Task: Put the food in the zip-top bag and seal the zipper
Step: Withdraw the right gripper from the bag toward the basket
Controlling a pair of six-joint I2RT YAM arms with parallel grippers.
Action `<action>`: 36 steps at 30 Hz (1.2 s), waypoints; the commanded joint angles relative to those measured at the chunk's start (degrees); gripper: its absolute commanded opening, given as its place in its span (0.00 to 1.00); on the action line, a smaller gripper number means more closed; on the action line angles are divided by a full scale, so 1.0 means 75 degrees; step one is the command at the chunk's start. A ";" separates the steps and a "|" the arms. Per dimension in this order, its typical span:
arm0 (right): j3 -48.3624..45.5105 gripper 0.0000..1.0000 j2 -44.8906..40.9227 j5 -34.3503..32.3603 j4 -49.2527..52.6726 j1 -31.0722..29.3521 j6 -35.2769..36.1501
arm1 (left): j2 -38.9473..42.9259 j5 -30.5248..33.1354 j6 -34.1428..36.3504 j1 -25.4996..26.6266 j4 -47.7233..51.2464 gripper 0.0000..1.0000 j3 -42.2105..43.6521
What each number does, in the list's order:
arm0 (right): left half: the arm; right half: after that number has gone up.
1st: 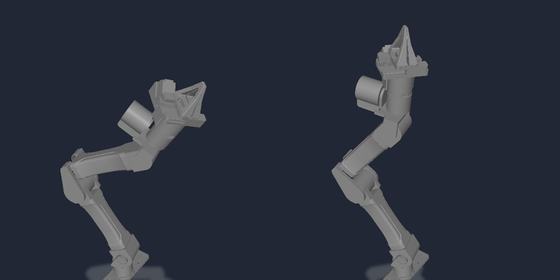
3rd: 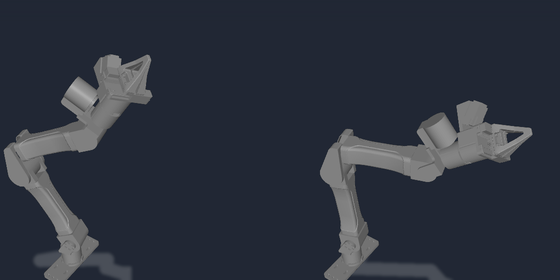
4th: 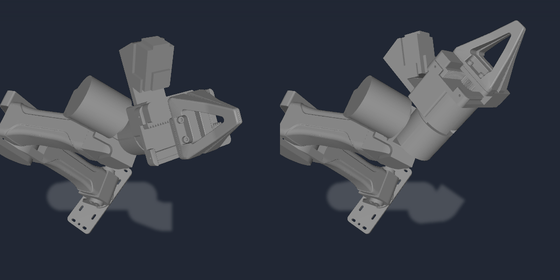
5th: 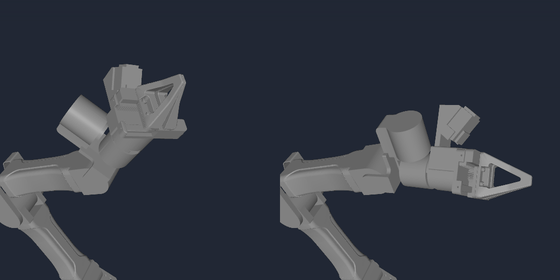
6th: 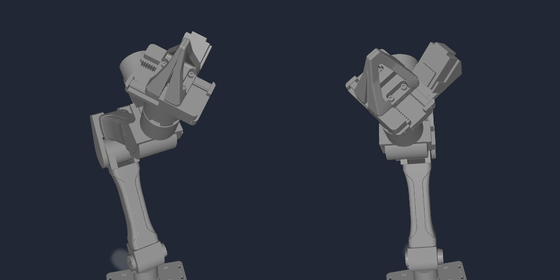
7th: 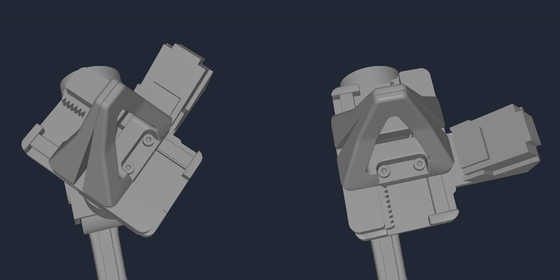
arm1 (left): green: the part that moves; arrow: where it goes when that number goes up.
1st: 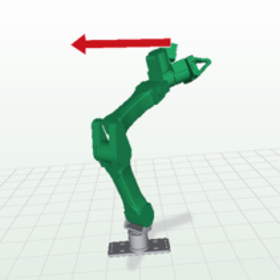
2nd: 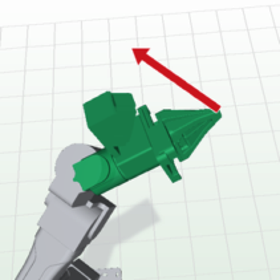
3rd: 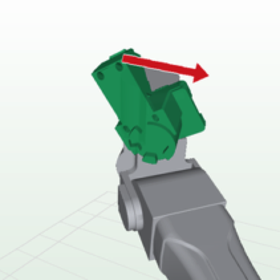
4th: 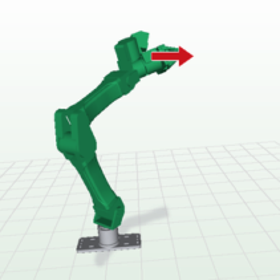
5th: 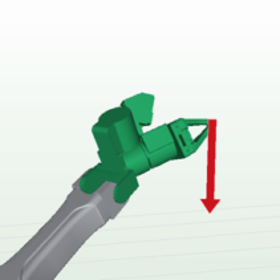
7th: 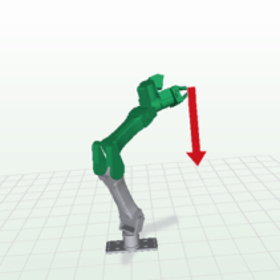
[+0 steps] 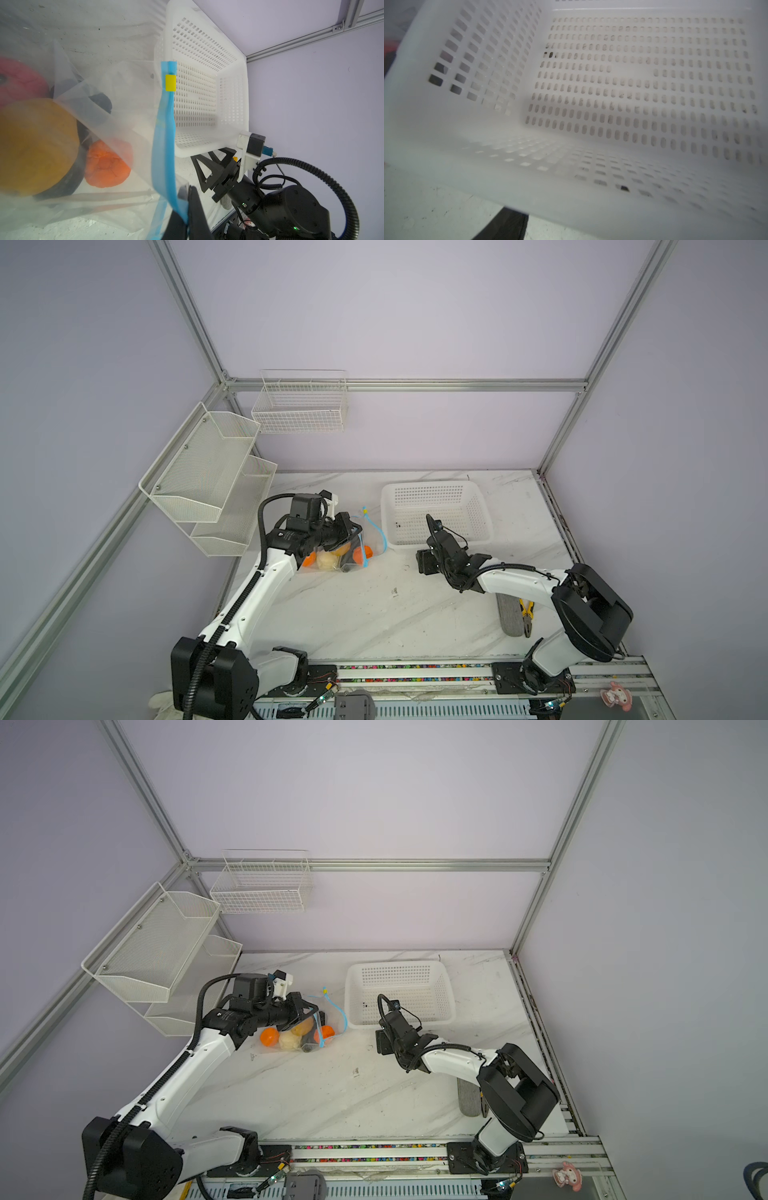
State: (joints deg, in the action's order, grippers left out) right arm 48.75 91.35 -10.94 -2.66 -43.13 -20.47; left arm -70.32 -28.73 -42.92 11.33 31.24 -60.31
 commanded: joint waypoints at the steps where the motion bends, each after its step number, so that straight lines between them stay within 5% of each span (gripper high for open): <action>1: 0.0326 0.72 0.0255 -0.0021 -0.0460 0.0257 0.0342 | 0.0265 -0.0130 -0.0043 0.0015 -0.0147 0.00 -0.0343; 36: 0.2916 0.72 0.3044 0.1018 -0.1266 0.1427 0.0815 | 0.0242 -0.0109 -0.0043 0.0024 -0.0158 0.00 -0.0186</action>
State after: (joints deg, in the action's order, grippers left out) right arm 68.69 113.23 -4.43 -9.91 -32.88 -13.87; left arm -69.73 -28.71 -42.92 11.33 31.42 -60.31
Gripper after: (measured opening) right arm 0.717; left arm 0.047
